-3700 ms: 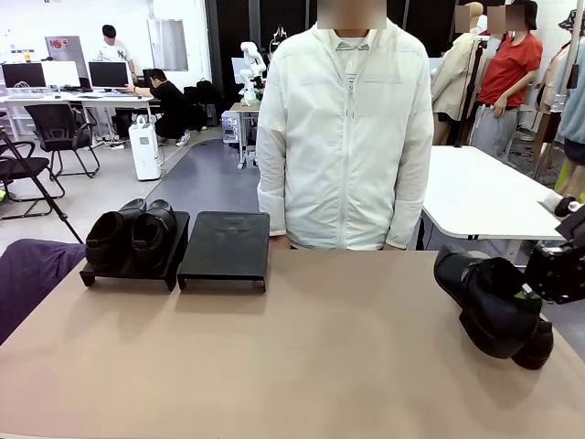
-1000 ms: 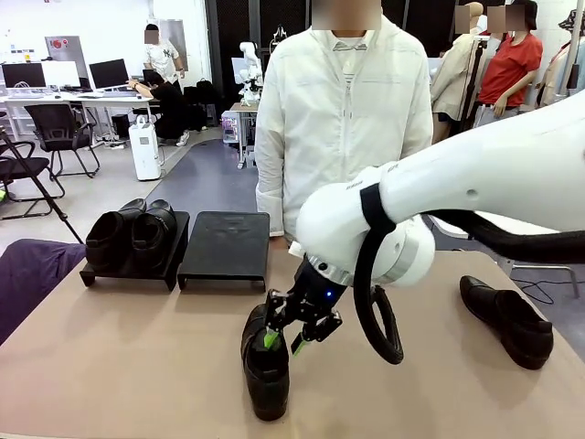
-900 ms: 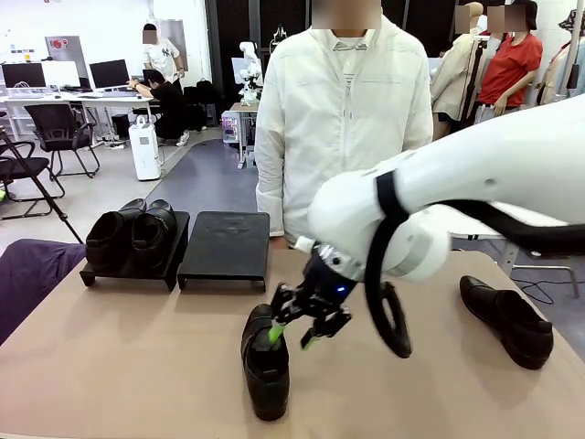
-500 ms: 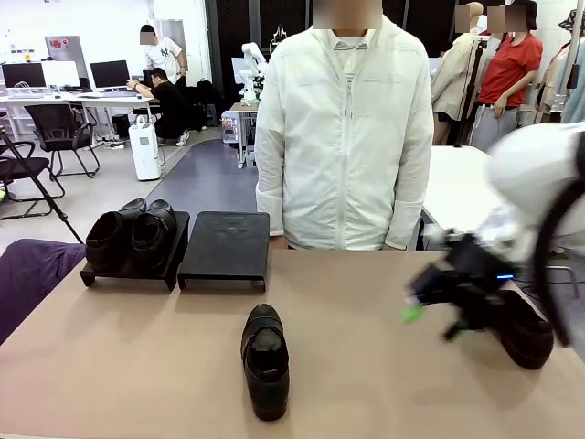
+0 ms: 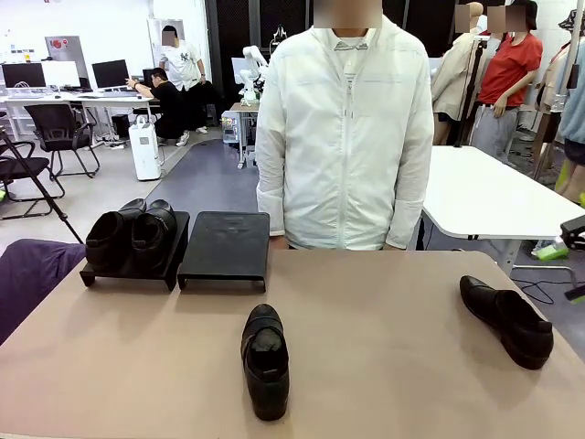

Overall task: Organize the shoes by placing them on the stand.
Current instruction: Pick up one Shoe and place it in the middle of the table, then place the Shoe from the middle of the table onto the Shoes Stand.

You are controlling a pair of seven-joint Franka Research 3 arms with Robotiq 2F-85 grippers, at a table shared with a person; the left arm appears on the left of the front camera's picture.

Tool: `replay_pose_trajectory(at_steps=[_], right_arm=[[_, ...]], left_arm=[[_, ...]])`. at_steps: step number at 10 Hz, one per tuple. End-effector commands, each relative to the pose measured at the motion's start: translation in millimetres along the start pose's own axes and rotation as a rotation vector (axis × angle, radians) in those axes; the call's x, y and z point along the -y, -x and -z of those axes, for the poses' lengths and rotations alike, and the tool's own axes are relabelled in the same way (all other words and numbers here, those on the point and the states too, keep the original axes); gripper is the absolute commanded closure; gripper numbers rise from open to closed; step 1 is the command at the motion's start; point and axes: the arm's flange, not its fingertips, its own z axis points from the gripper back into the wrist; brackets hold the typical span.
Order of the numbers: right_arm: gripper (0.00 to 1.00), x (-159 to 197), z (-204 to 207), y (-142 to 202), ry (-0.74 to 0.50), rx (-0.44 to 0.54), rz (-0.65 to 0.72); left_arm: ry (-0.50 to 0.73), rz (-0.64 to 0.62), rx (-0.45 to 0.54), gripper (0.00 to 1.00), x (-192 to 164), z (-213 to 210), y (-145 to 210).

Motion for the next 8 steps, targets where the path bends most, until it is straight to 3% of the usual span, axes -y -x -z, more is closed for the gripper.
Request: replay_pose_trajectory(at_steps=[1,8], right_arm=[[0.0,-1.1,0.4,5.4,0.048,-0.024,-0.017],[0.0,-1.1,0.4,5.4,0.048,-0.024,-0.017]], left_arm=[[-0.004,0.001,-0.005,0.0,0.1,-0.7,2.4],[-0.004,0.001,-0.005,0.0,0.1,-0.7,2.4]])
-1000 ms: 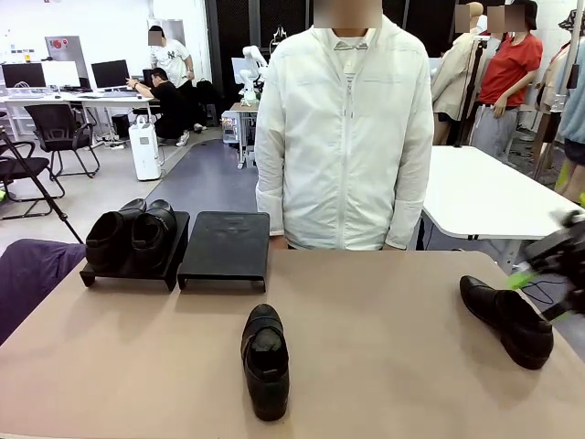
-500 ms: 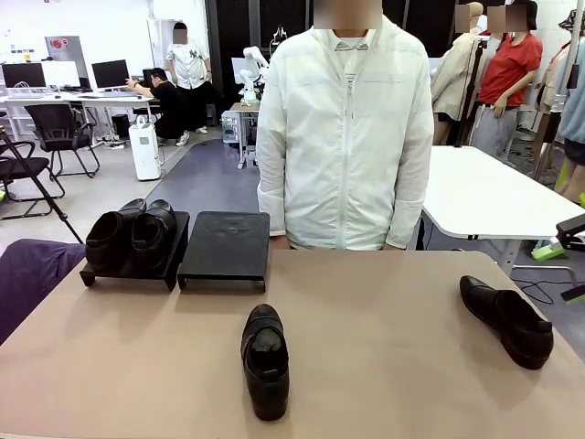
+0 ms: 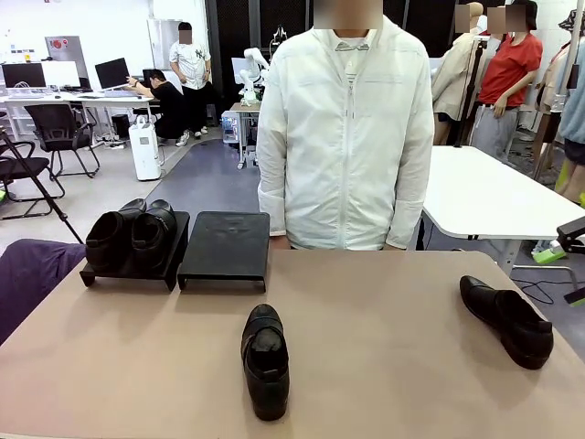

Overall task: Organize the shoes by placing them on the stand.
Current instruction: Place the Shoe from the middle of the table onto the Shoes Stand.

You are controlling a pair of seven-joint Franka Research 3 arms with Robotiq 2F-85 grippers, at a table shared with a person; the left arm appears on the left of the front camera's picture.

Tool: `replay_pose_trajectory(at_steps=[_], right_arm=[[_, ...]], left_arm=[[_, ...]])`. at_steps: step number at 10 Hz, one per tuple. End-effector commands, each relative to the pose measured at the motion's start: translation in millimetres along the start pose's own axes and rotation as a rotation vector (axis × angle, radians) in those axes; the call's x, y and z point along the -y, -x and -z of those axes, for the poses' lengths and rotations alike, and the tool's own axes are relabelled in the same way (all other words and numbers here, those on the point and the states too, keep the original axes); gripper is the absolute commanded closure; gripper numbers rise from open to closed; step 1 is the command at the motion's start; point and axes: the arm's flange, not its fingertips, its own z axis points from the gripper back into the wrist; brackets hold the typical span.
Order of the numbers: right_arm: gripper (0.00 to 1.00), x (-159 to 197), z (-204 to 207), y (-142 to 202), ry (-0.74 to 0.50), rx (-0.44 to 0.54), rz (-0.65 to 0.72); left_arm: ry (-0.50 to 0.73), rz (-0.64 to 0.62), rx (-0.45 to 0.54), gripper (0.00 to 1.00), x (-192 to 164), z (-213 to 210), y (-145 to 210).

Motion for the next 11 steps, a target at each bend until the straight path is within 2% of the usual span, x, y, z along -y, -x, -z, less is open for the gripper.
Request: replay_pose_trajectory(at_steps=[1,7,8,9,10,11], right_arm=[[0.0,-1,-2,4,0.002,-0.005,-0.011],[0.0,-1,-2,4,0.002,-0.005,-0.011],[0.0,-1,-2,4,0.002,-0.005,-0.011],[0.0,-1,-2,4,0.002,-0.005,-0.011],[0.0,-1,-2,4,0.002,-0.005,-0.011],[0.0,-1,-2,4,0.002,-0.005,-0.011]], left_arm=[[-0.004,0.001,-0.005,0.0,0,-1,2],[0.0,0.0,0.0,0.0,0,0,0],[-0.127,-0.04,-0.008,0.0,45,20,28],[-0.185,-0.104,-0.007,0.0,110,65,62],[-0.241,-0.101,0.044,0.0,155,113,86],[-0.311,-0.107,0.009,0.0,185,160,108]])
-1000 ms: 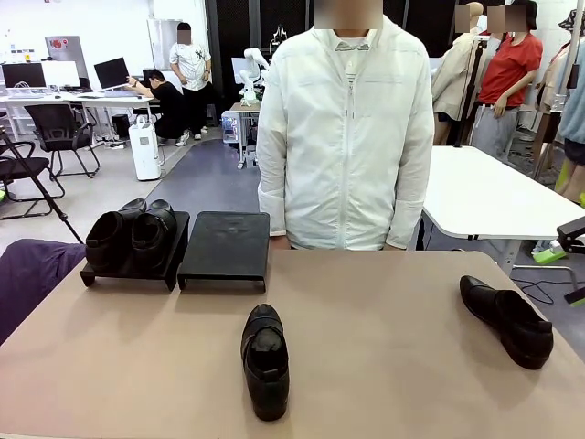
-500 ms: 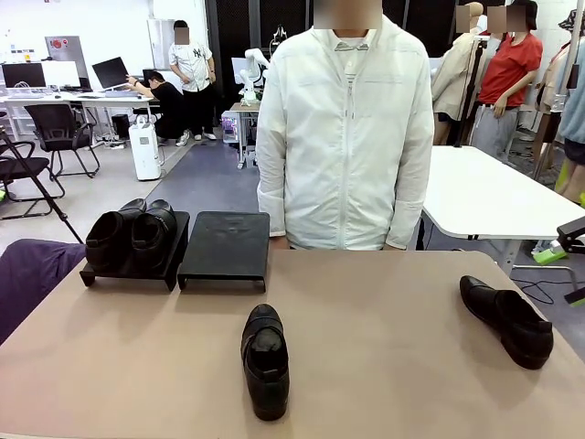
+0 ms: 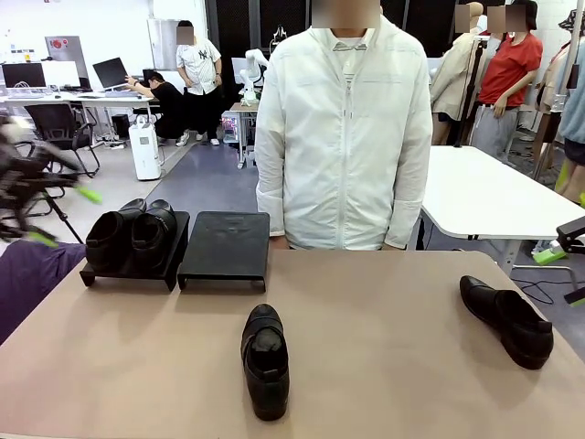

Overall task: Organize the shoes by placing them on the stand.
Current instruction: Place the Shoe from the middle of the table onto the Shoes Stand.

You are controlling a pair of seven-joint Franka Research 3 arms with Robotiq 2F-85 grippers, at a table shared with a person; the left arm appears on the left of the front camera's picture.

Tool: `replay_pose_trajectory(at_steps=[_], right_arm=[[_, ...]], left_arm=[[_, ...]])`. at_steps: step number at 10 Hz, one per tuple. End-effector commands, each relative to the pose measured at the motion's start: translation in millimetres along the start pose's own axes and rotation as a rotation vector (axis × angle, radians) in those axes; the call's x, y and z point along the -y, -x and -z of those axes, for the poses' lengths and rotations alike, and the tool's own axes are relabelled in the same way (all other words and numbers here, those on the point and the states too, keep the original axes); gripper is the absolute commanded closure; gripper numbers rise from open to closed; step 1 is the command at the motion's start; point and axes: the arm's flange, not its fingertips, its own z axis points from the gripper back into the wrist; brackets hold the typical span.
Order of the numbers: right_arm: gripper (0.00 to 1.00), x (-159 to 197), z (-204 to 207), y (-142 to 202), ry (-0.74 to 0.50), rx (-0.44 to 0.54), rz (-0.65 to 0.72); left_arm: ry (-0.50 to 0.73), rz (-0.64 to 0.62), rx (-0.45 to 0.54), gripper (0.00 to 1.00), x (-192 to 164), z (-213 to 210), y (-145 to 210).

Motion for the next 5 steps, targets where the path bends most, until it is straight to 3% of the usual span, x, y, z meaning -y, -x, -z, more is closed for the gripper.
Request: replay_pose_trajectory(at_steps=[1,2,4,5], right_arm=[[0.0,0,-2,4,0.0,-0.004,-0.009],[0.0,0,-2,4,0.0,-0.004,-0.009],[0.0,0,-2,4,0.0,-0.004,-0.009],[0.0,0,-2,4,0.0,-0.004,-0.009]], left_arm=[[-0.142,0.001,-0.048,0.0,69,72,43],[-0.162,0.017,-0.071,0.0,93,104,61],[-0.158,0.049,-0.027,0.0,124,169,89],[-0.168,0.098,-0.065,0.0,135,199,98]])
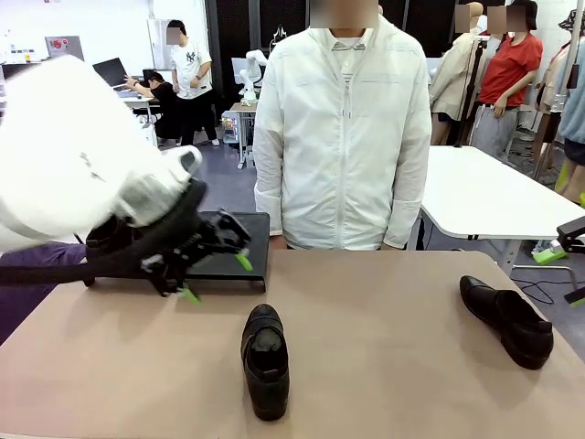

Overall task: Organize the shoes by placing them on the stand.
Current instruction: Place the Shoe from the middle of the table onto the Shoes Stand.

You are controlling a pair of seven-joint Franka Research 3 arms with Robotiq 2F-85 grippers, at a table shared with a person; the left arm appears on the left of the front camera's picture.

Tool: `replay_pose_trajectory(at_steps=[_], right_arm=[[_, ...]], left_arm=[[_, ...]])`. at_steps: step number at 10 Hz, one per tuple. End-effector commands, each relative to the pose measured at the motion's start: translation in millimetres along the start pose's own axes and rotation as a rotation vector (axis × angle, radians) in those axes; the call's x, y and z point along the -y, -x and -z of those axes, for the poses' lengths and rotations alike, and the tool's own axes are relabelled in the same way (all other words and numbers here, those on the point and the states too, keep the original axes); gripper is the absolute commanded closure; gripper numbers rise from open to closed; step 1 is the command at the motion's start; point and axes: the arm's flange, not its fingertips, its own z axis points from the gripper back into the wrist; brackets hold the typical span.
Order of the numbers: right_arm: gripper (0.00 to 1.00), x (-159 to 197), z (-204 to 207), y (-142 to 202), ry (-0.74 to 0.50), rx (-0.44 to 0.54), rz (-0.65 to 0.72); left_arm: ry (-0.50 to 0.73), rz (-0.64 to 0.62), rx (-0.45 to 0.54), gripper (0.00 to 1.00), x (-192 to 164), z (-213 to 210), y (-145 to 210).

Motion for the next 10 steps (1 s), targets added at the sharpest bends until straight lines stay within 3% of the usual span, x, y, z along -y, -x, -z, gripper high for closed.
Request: replay_pose_trajectory(at_steps=[1,2,3,4,6,7,8,10], right_arm=[[0.0,1,-2,3,0.0,-0.006,-0.008],[0.0,1,-2,3,0.0,-0.006,-0.008],[0.0,1,-2,3,0.0,-0.006,-0.008],[0.0,1,-2,3,0.0,-0.006,-0.008],[0.0,1,-2,3,0.0,-0.006,-0.008],[0.0,1,-2,3,0.0,-0.006,-0.008],[0.0,1,-2,3,0.0,-0.006,-0.008],[0.0,1,-2,3,0.0,-0.006,-0.008]], left_arm=[[-0.024,0.052,-0.044,0.0,24,46,-17],[0.008,0.075,-0.152,0.0,27,54,-16],[0.065,0.079,-0.205,0.0,12,21,-33],[-0.007,0.049,-0.077,0.0,20,54,-2],[-0.007,0.049,-0.077,0.0,20,54,-2],[0.013,0.065,-0.126,0.0,23,56,-14],[-0.103,0.121,-0.048,0.0,42,76,-4],[-0.172,0.199,-0.054,0.0,80,114,4]])
